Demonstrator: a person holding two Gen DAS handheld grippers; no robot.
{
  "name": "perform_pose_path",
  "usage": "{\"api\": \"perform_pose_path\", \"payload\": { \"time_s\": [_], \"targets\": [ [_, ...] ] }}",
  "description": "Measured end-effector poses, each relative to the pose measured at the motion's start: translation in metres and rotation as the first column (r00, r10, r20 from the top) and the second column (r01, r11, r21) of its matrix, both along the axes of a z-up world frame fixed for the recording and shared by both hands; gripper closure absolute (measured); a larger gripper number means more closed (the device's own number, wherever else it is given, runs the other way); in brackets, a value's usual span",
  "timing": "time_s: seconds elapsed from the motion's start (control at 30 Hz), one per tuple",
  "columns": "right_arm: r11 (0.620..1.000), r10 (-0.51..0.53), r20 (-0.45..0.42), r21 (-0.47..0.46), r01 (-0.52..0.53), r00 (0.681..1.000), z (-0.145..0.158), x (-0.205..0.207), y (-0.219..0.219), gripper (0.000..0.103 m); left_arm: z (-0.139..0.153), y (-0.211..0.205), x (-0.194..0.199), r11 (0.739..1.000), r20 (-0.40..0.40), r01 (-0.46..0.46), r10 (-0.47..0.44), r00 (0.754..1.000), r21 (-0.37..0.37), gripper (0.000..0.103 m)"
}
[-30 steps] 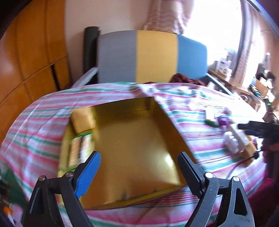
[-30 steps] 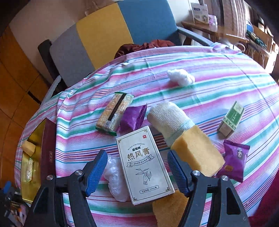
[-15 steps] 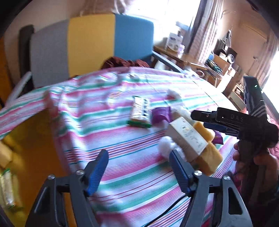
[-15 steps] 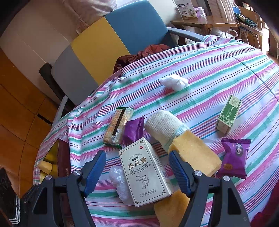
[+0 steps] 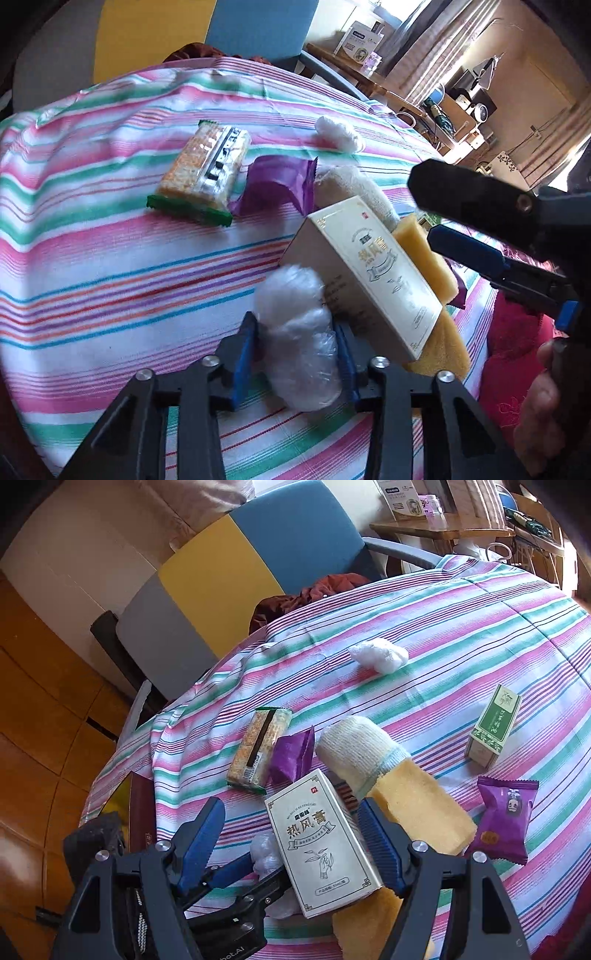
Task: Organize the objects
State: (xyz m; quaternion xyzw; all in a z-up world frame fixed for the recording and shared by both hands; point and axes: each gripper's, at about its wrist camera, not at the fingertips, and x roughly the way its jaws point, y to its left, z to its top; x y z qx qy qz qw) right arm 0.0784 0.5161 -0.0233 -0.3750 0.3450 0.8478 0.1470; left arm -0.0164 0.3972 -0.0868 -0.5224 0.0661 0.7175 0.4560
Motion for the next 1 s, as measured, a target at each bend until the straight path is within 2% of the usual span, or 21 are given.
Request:
{"api": "perform_pose_path", "payload": {
  "time_s": [0.03,0.17,0.3,0.5,0.87,0.9,0.93,0.97,1.0],
  "targets": [
    [1.0,0.006,0.003,-0.005,-0.006,1.0,-0.001,-0.001,0.0,0.027,0.0,-0.006,0.001,1.0,-0.017,0.003,-0.003,1.0,0.027,0.066],
    [0.999,0.037,0.032,0.014,-0.038,0.999,-0.004,-0.008,-0.005,0.027,0.002,-0.026,0.003,0.999,-0.038,-0.014,0.015,0.999,0.032,0.067],
    [0.992,0.076,0.088,0.09,-0.084,0.993,-0.006,-0.016,-0.018,0.027,-0.001,-0.043,0.002,0.998,-0.036,-0.037,0.039,0.999,0.047,0.067],
    [0.983,0.064,0.172,0.16,-0.092,0.983,-0.015,-0.021,-0.02,0.027,-0.003,-0.042,0.003,0.999,-0.042,-0.038,0.04,0.998,0.038,0.065],
    [0.974,0.074,0.268,0.188,-0.128,0.96,-0.03,-0.029,-0.023,0.028,0.0,-0.05,0.008,0.998,-0.073,-0.04,0.043,0.996,0.044,0.067],
    [0.972,0.074,0.278,0.193,-0.131,0.958,-0.031,-0.03,-0.023,0.031,0.001,-0.05,0.01,0.998,-0.083,-0.042,0.045,0.996,0.039,0.067],
    [0.97,0.075,0.286,0.202,-0.137,0.955,-0.033,-0.03,-0.023,0.042,0.002,-0.05,0.011,0.999,-0.093,-0.042,0.045,0.995,0.035,0.067],
    [0.966,0.079,0.296,0.215,-0.147,0.952,-0.034,-0.032,-0.025,0.049,0.003,-0.051,0.013,0.999,-0.106,-0.039,0.042,0.993,0.03,0.067],
    [0.96,0.082,0.312,0.23,-0.159,0.947,-0.037,-0.034,-0.027,0.05,0.004,-0.052,0.016,0.999,-0.122,-0.036,0.039,0.992,0.022,0.067]
  ]
}}
